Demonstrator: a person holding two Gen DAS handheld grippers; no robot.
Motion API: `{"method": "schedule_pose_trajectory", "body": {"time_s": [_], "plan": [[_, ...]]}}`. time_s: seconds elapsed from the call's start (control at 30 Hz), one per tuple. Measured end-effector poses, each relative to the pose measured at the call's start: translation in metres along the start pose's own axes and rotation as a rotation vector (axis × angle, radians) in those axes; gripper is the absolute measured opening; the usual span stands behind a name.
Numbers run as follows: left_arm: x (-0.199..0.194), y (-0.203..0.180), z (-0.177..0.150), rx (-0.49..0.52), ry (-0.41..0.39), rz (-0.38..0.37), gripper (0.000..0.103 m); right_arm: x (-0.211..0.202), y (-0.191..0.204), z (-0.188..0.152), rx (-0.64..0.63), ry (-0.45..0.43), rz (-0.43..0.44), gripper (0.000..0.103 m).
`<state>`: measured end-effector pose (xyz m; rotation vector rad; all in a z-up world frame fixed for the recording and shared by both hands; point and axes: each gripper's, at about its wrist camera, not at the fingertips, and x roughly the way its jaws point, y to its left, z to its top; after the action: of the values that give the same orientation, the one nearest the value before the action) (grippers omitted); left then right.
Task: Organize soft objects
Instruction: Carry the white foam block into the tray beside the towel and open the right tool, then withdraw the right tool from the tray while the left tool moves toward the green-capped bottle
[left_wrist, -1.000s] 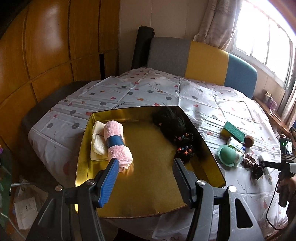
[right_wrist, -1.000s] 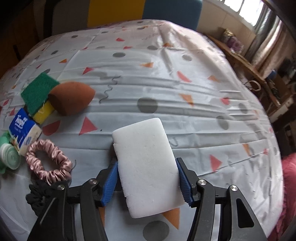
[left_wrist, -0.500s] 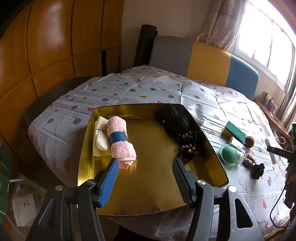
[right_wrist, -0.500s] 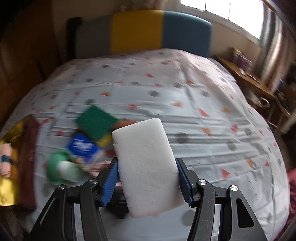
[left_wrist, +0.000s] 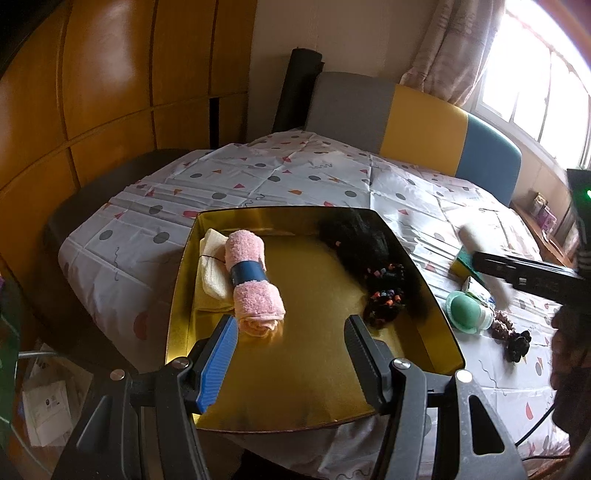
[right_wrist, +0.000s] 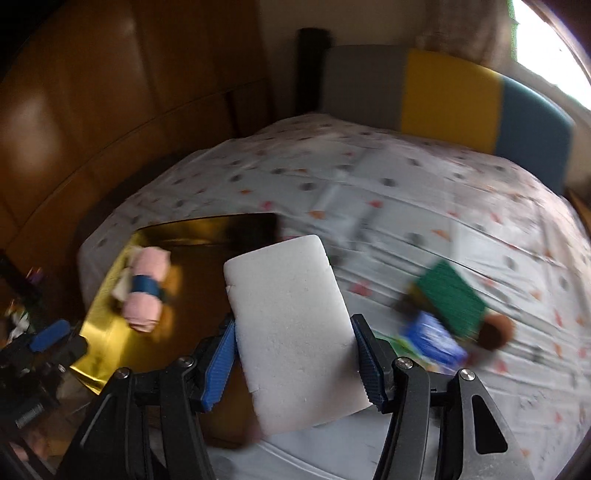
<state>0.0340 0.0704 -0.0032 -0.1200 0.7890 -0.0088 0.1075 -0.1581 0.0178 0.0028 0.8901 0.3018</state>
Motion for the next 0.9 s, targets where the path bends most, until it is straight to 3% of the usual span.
{"method": "schedule_pose_trajectory", "body": {"time_s": [0.23, 0.53, 0.77, 0.9], "plan": [[0.007, 0.015, -0.001, -0.037, 0.011, 0.01, 0.061, 0.067, 0.052, 0.024, -0.032, 0.088, 0.068, 0.062], [0.013, 0.027, -0.003, -0.06, 0.027, 0.038, 0.061, 0.138, 0.083, 0.037, -0.09, 0.196, 0.023, 0.069], [0.013, 0.023, -0.005, -0.052, 0.033, 0.036, 0.061, 0.115, 0.067, 0.038, -0.029, 0.127, 0.067, 0.084], [0.011, 0.016, -0.006, -0.035, 0.031, 0.029, 0.061, 0.095, 0.058, 0.036, -0.001, 0.08, 0.082, 0.084]]}}
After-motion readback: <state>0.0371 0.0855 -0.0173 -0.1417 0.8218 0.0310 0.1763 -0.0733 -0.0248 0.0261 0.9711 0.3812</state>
